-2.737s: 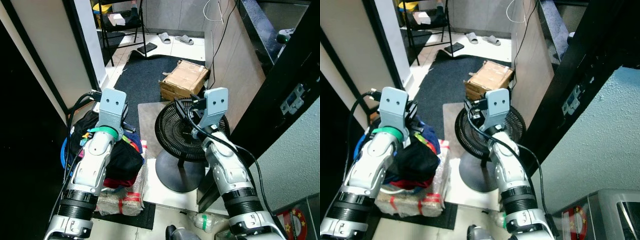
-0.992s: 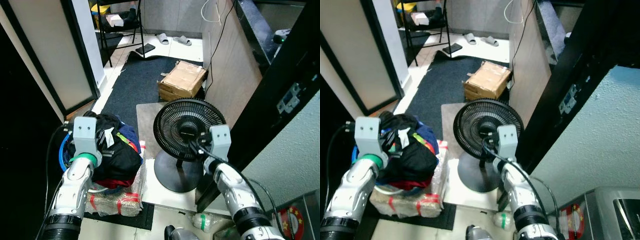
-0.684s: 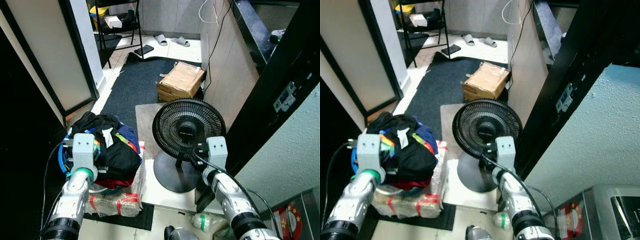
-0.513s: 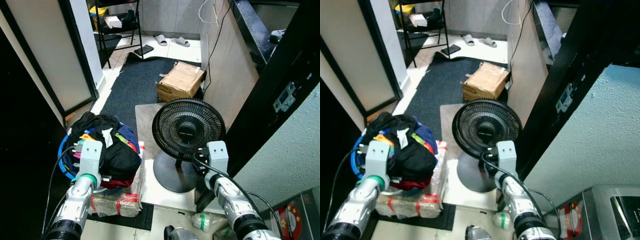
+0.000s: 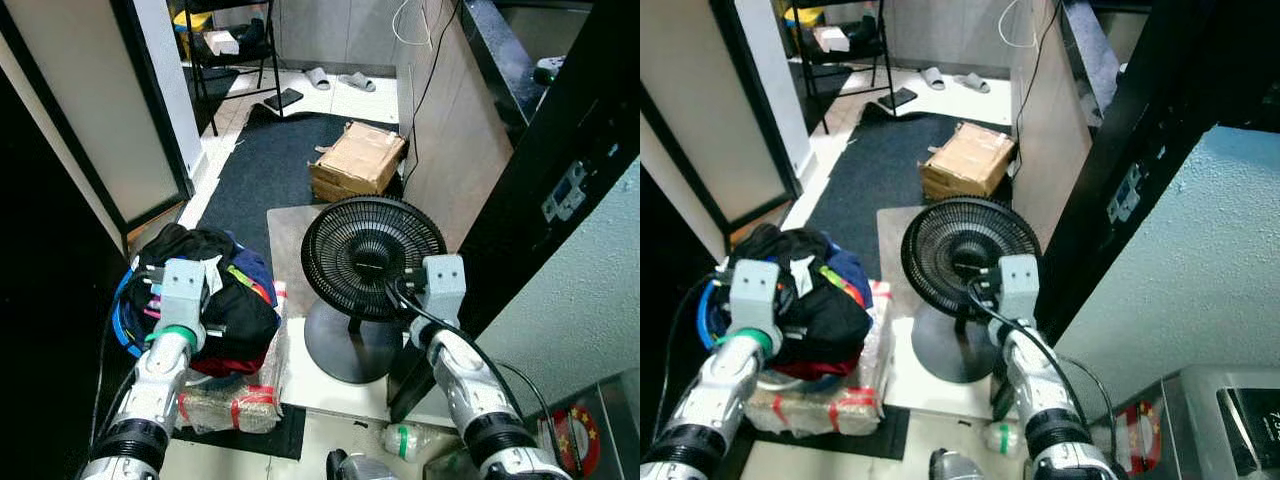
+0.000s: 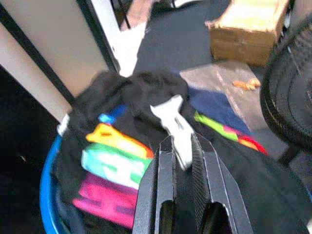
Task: Clothes washing
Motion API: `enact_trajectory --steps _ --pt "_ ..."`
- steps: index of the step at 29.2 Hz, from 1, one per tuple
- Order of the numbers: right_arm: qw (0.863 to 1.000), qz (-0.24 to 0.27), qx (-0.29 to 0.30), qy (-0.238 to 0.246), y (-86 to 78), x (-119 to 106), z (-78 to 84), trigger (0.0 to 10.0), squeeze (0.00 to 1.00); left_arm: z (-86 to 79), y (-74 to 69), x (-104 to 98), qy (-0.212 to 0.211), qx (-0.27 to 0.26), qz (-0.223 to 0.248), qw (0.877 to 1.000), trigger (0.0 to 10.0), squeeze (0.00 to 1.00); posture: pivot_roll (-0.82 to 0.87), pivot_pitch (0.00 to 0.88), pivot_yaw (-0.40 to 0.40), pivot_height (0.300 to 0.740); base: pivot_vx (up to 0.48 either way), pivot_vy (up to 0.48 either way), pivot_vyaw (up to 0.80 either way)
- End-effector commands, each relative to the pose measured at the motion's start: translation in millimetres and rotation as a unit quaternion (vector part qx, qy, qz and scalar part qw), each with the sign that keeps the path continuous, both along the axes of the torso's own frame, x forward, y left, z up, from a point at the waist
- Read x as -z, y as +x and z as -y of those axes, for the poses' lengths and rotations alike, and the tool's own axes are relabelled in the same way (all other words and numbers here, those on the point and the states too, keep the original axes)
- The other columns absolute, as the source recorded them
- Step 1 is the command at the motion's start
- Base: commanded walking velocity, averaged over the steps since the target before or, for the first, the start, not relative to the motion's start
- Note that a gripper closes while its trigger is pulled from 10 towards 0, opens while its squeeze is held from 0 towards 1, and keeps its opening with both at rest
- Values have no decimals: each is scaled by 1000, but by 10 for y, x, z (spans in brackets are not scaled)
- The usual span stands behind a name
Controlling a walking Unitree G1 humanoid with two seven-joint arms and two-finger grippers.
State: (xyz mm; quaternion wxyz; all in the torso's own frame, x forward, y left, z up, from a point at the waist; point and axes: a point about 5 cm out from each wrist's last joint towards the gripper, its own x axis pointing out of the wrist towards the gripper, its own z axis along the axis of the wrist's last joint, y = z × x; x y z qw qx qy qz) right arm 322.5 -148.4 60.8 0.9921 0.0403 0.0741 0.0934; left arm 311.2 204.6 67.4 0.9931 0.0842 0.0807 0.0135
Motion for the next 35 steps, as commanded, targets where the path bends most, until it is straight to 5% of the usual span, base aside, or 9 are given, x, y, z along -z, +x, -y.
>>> enact_trajectory --steps 1,28,35 --pt "1000 16 -7 0 31 -56 -23 10000 0 -23 -38 -29 3 4 13 1000 10000 0 -5 10 12 740 0 0 0" --pt "999 28 -21 -4 49 -96 -57 10000 0 78 15 -179 1 16 38 999 10000 0 -4 0 13 740 0 0 0" --pt "999 28 -20 -4 42 -88 -51 10000 0 70 -9 -168 -2 11 32 999 10000 0 -2 8 17 740 0 368 0"
